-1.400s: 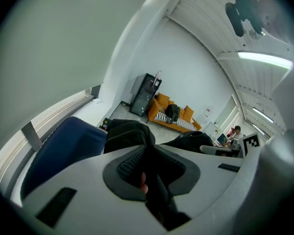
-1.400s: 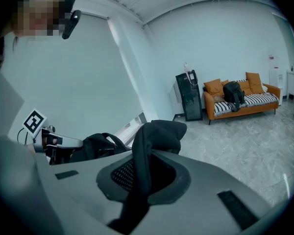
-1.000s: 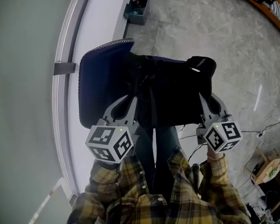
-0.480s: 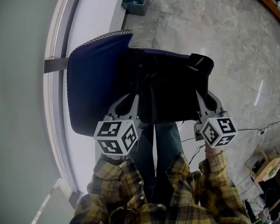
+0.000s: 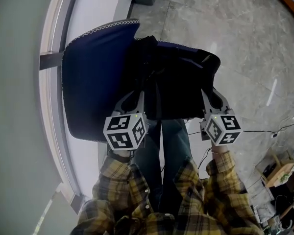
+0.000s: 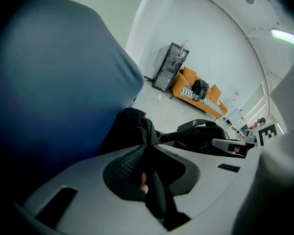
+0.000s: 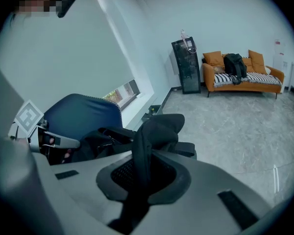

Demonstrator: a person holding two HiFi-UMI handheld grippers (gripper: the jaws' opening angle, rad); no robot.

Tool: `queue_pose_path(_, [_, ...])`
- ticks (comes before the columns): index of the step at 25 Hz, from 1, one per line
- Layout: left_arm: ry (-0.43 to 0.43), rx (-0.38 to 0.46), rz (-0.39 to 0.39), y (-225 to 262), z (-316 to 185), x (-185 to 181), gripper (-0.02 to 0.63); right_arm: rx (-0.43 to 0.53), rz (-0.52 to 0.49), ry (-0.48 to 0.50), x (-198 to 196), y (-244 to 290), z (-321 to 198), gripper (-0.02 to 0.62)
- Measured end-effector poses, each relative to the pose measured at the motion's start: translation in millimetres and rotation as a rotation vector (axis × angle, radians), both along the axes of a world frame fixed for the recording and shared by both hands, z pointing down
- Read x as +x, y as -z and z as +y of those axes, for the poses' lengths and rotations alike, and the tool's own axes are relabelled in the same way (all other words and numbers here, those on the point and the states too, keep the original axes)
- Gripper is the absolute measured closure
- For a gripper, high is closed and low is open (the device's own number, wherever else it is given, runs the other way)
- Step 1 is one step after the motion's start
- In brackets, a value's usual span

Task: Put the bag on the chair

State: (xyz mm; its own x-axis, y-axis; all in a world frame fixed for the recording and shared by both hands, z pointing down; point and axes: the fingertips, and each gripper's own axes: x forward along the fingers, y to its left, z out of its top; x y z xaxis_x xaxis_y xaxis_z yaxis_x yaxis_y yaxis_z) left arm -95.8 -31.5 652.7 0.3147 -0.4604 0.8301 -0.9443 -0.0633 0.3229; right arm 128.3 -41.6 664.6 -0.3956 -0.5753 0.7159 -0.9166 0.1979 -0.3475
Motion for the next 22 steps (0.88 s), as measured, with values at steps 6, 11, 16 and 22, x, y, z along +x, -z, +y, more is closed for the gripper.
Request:
queue_pose_path(6, [0.004,-0.003,-0.036,-21,-1,-6,0.545,0.006,0.039,0.051,-11,-10,0,0.555])
queue_pose_path(11, [-0.003,0.005,-0.034,-32,-8,-3,0.545,-0.001,0.049,0.024,-12,-18,-6,0.555])
queue_pose_path(16, [0.0,0.008,-0.036,-45,-18,2,0.545,0.003,0.075,0.029,-9,-30,-12,0.554])
queue_pose_path(22, [-0.002,0.034,-0.045,-57,-15,11,0.543,-0.022,0.131,0.043,2,-48,-6,0.551])
